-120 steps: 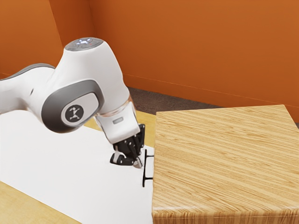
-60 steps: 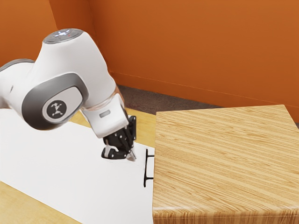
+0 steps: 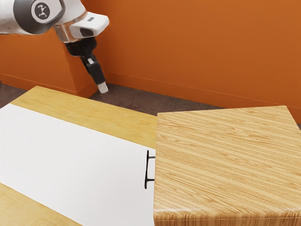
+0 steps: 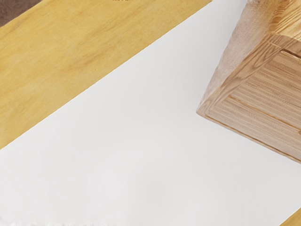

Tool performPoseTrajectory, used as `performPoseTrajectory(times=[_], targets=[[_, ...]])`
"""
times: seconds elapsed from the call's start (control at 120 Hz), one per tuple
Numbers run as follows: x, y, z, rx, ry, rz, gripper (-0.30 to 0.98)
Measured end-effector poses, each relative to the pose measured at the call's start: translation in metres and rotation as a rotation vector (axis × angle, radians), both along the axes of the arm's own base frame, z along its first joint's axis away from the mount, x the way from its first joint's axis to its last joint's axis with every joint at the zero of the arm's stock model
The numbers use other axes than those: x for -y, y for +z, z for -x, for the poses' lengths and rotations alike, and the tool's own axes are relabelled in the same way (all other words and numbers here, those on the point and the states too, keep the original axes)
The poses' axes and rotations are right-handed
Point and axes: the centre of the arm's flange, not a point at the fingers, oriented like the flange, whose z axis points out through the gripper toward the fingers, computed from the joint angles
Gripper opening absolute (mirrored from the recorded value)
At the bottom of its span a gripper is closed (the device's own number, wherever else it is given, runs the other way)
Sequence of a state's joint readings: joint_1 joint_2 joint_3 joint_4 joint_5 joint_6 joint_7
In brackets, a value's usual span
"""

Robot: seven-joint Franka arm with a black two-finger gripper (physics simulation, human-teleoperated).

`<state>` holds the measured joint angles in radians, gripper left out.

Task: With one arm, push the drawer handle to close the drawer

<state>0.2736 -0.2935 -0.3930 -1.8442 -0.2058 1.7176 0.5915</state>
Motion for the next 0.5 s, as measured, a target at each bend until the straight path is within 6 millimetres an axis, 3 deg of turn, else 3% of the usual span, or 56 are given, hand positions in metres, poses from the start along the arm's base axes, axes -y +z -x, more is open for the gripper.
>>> performPoseTrajectory(times=[0.083,0.175,0.5], targets=[[-0.029,0.005,-0.020,-0.014,0.088,0.026,0.59],[-0.044,0.004,-0.030,-0.027,0.166,0.023,0.63],[-0.047,-0.010,-0.047,-0.064,0.348,0.001,0.67]])
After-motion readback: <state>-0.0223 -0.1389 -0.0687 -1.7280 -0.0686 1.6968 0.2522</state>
